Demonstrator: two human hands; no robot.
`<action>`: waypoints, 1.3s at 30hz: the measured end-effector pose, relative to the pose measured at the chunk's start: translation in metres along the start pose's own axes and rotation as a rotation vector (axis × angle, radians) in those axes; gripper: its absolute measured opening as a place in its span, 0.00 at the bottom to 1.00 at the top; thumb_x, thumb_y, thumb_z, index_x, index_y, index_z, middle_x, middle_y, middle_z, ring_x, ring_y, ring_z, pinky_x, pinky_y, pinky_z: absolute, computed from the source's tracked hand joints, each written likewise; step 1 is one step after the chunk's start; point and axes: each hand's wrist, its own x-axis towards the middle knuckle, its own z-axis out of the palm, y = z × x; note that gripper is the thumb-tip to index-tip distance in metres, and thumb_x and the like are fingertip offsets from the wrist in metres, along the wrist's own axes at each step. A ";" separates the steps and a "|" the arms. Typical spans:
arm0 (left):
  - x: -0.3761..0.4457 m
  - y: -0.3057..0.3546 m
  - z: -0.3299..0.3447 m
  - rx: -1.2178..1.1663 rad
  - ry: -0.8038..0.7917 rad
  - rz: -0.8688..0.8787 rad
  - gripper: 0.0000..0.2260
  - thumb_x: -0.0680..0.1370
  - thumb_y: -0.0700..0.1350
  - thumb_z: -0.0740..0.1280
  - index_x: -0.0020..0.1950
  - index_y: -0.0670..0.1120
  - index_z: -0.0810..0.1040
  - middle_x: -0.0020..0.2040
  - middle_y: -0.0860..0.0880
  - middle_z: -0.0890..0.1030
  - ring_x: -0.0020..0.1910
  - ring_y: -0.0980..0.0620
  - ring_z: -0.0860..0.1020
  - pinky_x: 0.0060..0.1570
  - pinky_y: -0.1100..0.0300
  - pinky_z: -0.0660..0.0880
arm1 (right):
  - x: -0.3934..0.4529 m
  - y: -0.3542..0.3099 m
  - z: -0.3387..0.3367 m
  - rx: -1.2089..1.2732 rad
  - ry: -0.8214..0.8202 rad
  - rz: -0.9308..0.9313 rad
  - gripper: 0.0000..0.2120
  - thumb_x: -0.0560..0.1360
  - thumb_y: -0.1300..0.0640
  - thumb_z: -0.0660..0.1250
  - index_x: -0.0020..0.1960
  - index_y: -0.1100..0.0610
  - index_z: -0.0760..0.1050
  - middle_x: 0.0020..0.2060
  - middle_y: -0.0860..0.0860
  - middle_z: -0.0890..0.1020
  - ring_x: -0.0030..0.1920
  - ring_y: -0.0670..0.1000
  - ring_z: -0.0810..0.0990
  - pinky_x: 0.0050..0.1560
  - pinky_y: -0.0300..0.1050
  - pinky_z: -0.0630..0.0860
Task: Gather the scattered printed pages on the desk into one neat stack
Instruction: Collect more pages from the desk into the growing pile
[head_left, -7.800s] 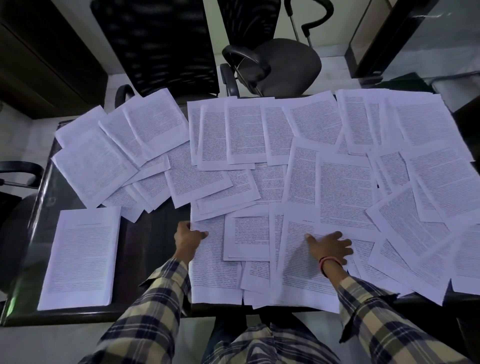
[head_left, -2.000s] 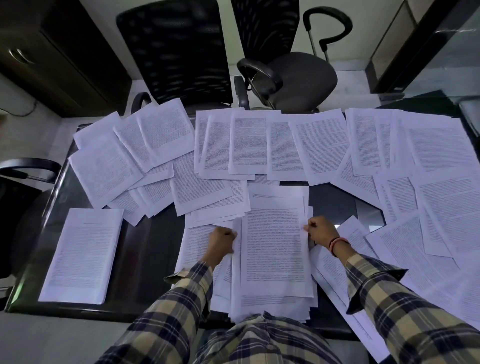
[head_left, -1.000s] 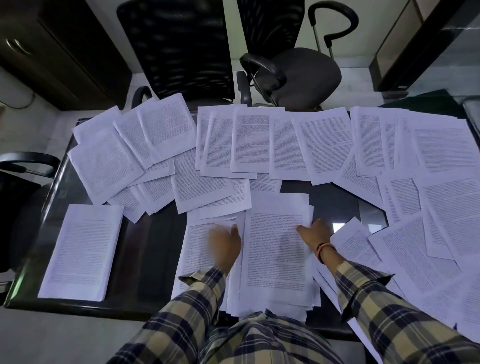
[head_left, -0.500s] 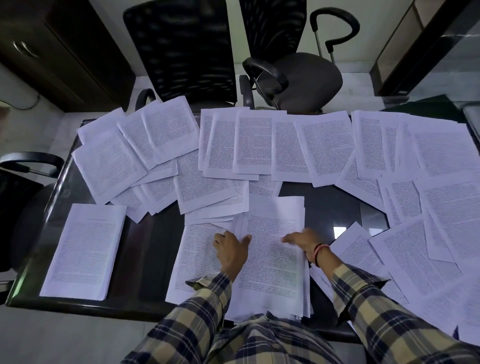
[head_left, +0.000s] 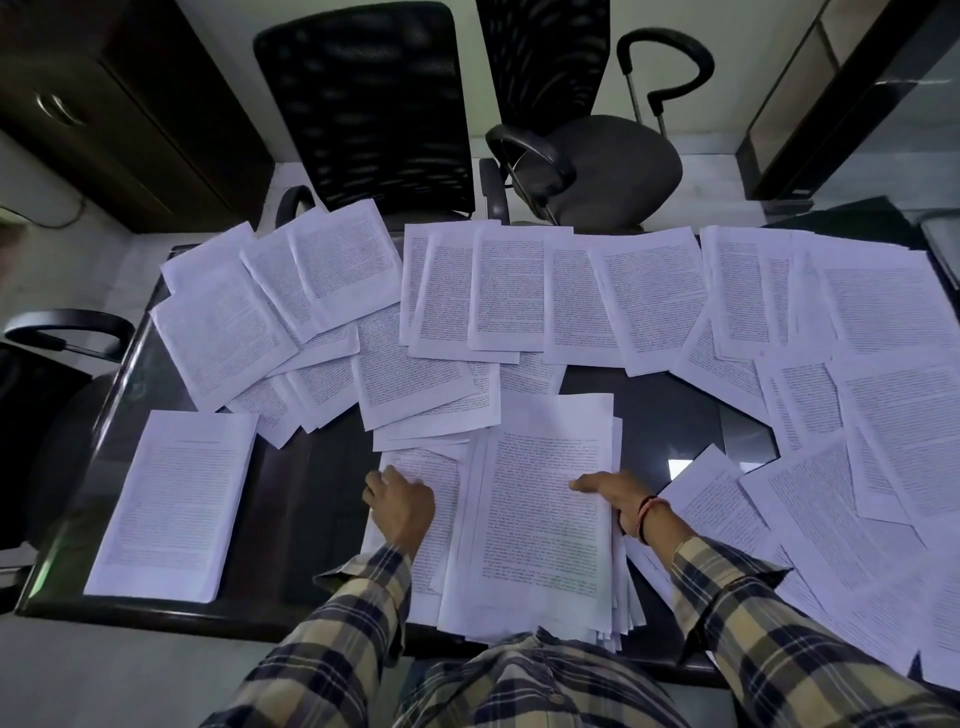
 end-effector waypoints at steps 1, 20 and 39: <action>-0.003 0.000 0.001 -0.016 -0.007 0.017 0.23 0.80 0.41 0.64 0.75 0.37 0.67 0.76 0.40 0.62 0.74 0.37 0.61 0.70 0.41 0.67 | -0.003 -0.002 0.003 -0.001 -0.022 0.006 0.17 0.67 0.65 0.80 0.54 0.65 0.83 0.50 0.60 0.87 0.50 0.61 0.86 0.59 0.57 0.81; 0.016 -0.013 -0.020 -0.495 -0.240 -0.096 0.12 0.75 0.43 0.77 0.54 0.41 0.78 0.51 0.43 0.83 0.46 0.47 0.83 0.43 0.52 0.81 | 0.047 0.038 -0.042 0.037 -0.067 -0.093 0.35 0.58 0.57 0.87 0.61 0.64 0.79 0.54 0.58 0.86 0.54 0.60 0.86 0.60 0.61 0.81; 0.027 -0.015 -0.021 -0.530 -0.449 -0.096 0.14 0.69 0.37 0.81 0.50 0.34 0.84 0.48 0.38 0.87 0.46 0.38 0.87 0.53 0.40 0.83 | 0.019 0.024 -0.037 0.191 -0.152 -0.106 0.21 0.71 0.66 0.77 0.63 0.65 0.80 0.58 0.61 0.85 0.59 0.63 0.83 0.65 0.64 0.77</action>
